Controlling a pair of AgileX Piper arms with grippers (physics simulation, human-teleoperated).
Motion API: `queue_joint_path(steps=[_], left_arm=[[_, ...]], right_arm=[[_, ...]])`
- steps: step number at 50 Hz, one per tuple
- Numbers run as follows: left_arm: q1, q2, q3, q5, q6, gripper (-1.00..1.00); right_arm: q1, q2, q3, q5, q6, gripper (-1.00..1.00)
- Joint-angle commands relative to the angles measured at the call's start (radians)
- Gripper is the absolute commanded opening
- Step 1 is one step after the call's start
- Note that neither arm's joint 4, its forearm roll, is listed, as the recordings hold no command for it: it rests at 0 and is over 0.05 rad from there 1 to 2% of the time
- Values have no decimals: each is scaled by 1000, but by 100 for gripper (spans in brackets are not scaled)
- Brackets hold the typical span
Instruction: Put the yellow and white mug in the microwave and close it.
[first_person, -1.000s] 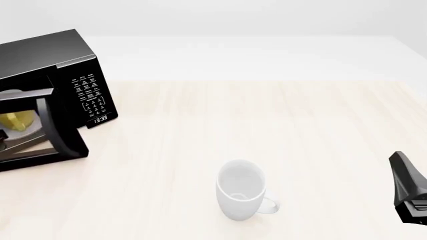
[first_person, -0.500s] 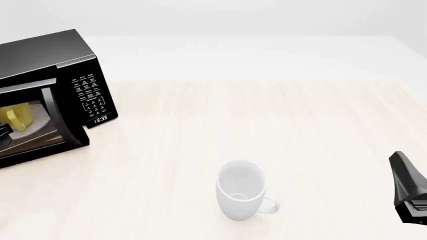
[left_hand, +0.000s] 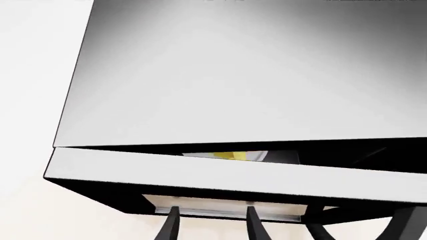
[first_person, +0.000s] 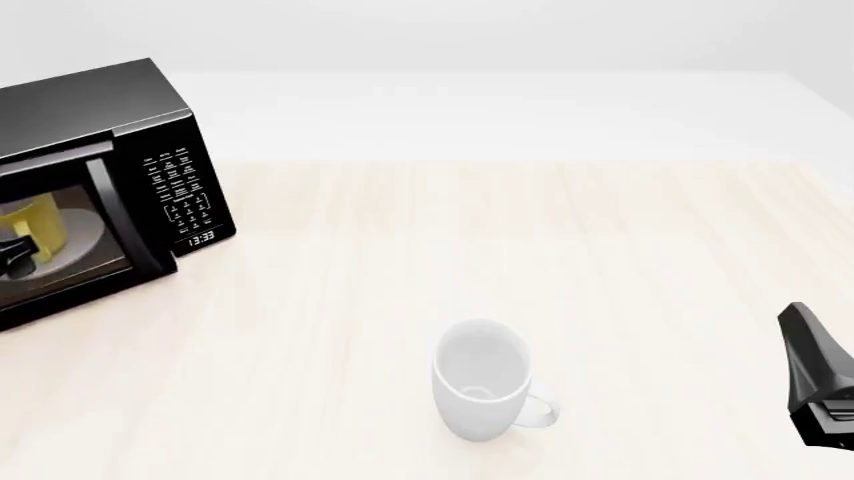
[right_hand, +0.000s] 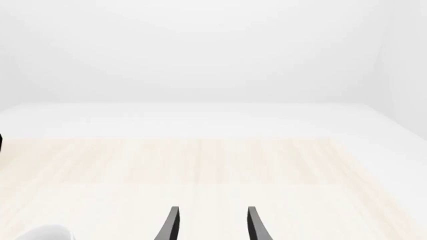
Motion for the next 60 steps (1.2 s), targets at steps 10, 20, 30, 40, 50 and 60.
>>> queue_joint_path(steps=[10, 20, 30, 40, 50, 60], left_arm=[[-13, 39, -45, -17, 9, 100], [-15, 62, -91, -10, 5, 100], [-17, 69, -104, -11, -5, 100], [-24, 52, -81, -8, -14, 100], [-40, -15, -24, 7, -16, 100], [-38, -87, 27, 30, -18, 100]], right_arm=[[0, 0, 0, 0, 0, 100], [0, 0, 0, 0, 0, 100], [0, 0, 0, 0, 0, 100], [0, 0, 0, 0, 0, 100], [0, 0, 0, 0, 0, 100], [0, 0, 0, 0, 0, 100]])
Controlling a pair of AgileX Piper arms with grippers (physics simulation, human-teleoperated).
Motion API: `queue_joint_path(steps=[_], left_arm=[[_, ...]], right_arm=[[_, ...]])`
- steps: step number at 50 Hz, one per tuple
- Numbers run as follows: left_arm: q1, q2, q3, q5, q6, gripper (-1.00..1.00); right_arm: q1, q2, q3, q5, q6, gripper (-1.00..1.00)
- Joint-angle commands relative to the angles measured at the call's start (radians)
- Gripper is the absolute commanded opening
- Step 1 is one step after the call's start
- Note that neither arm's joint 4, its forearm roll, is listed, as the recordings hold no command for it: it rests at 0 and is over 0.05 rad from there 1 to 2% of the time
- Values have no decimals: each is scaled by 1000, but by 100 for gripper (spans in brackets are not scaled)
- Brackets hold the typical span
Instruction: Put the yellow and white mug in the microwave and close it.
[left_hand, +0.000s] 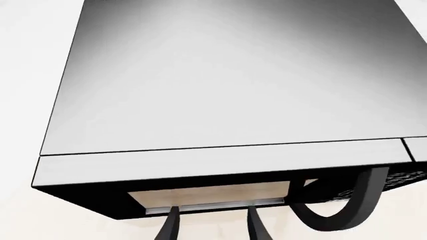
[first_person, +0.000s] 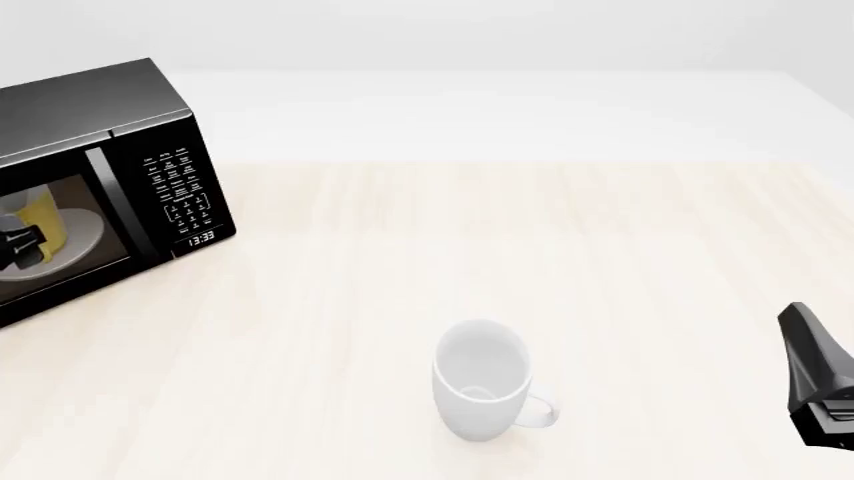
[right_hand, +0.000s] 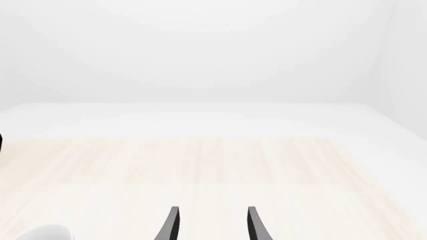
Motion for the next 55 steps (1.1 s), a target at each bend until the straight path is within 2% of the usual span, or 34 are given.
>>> queue_joint_path(steps=[1, 24, 55], left_arm=[[-4, -73, 41, 19, -4, 100], [33, -264, 60, 101, 4, 100], [34, -518, 75, 286, -6, 100]], right_arm=[[0, 0, 0, 0, 0, 100], [0, 0, 0, 0, 0, 100], [0, 0, 0, 0, 0, 100]])
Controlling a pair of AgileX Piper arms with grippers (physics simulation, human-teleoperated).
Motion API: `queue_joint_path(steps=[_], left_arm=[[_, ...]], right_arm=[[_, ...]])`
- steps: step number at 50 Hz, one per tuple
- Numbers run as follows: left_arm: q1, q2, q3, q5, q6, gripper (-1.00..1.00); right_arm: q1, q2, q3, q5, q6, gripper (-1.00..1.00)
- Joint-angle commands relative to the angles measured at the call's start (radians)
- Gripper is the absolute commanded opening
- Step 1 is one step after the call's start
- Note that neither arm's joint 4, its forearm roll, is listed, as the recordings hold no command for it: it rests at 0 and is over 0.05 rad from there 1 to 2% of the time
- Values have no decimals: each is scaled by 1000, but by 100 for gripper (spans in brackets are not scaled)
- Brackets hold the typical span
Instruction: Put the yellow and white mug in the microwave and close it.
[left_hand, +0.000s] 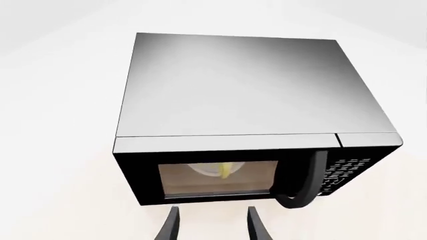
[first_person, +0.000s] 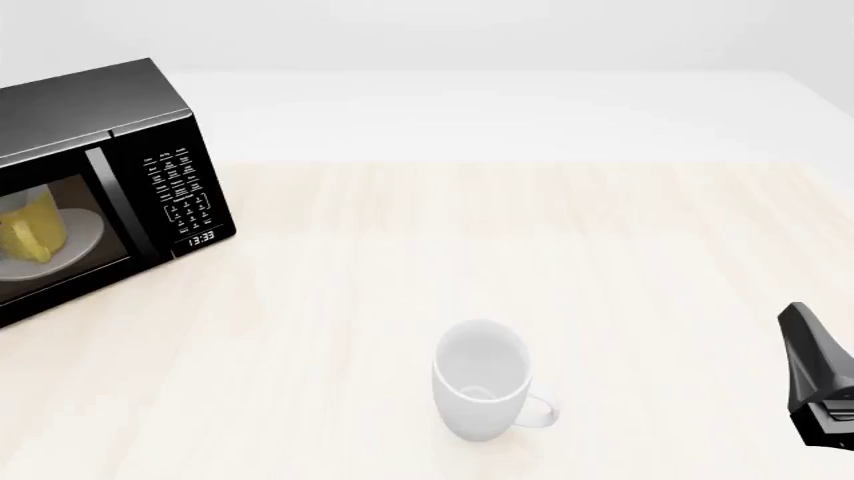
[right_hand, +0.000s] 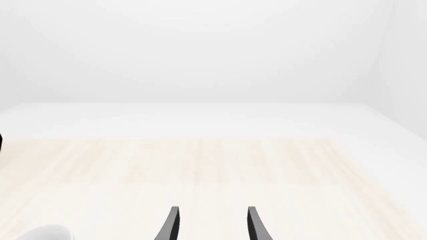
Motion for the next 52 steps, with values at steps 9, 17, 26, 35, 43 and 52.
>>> queue_joint_path(steps=[9, 17, 26, 35, 43, 52], left_arm=[[19, -170, -3, 124, -2, 100], [28, -238, -14, 183, -6, 100], [27, -304, -37, 252, -26, 100], [24, -382, -58, 331, -50, 100], [24, -434, -69, 380, -63, 100], [20, -490, -86, 431, -70, 100]], right_arm=[[0, 0, 0, 0, 0, 100], [0, 0, 0, 0, 0, 100], [0, 0, 0, 0, 0, 100], [0, 0, 0, 0, 0, 100], [0, 0, 0, 0, 0, 100], [0, 0, 0, 0, 0, 100]])
